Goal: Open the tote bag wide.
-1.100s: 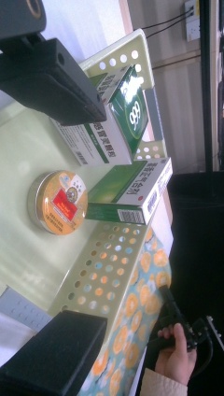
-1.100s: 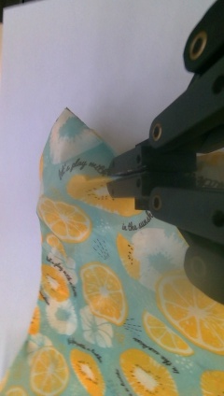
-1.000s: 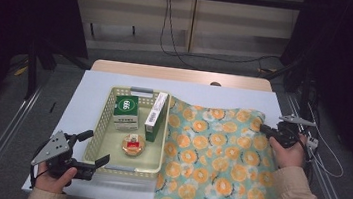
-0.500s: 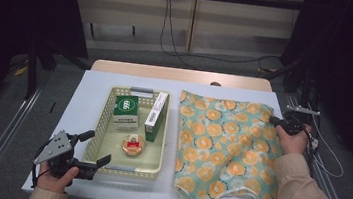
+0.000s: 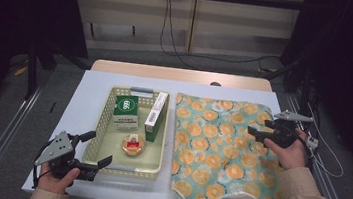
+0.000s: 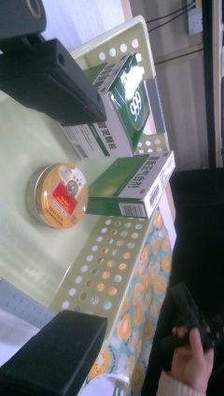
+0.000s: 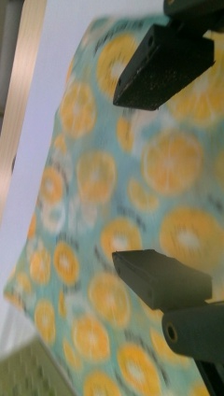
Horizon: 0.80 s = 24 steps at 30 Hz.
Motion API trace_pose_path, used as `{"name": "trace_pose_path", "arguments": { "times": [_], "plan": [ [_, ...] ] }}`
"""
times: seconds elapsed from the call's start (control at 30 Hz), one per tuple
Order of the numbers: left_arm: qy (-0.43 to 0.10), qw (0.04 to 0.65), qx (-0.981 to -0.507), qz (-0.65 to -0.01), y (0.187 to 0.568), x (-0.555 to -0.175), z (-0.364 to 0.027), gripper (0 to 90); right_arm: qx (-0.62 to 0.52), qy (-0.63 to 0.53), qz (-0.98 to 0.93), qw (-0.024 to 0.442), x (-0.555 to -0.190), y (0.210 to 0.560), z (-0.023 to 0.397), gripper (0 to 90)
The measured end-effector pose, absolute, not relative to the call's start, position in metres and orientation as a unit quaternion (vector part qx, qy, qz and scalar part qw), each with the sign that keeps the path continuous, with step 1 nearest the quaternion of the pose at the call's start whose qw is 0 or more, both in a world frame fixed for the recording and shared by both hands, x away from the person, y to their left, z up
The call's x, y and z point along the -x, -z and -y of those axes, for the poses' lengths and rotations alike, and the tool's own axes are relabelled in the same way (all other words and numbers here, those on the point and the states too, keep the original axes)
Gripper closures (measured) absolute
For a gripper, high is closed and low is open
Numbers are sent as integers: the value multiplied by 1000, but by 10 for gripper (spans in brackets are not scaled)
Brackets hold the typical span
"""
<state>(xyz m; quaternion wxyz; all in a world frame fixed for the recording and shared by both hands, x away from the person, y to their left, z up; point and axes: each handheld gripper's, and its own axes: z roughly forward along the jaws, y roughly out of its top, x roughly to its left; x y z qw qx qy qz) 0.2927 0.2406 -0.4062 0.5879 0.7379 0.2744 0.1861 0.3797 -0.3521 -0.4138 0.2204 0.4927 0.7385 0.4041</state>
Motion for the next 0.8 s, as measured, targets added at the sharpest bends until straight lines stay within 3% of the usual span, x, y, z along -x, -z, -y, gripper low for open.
{"name": "trace_pose_path", "arguments": {
  "times": [0.1,0.8],
  "plan": [
    [-186,588,-739,-272,406,-293,-240,33,-446,-412,-769,202,-352,413,330,178],
    [-187,584,-739,-277,408,-293,-242,33,-363,-410,-826,137,-294,436,283,157]
  ]
}}
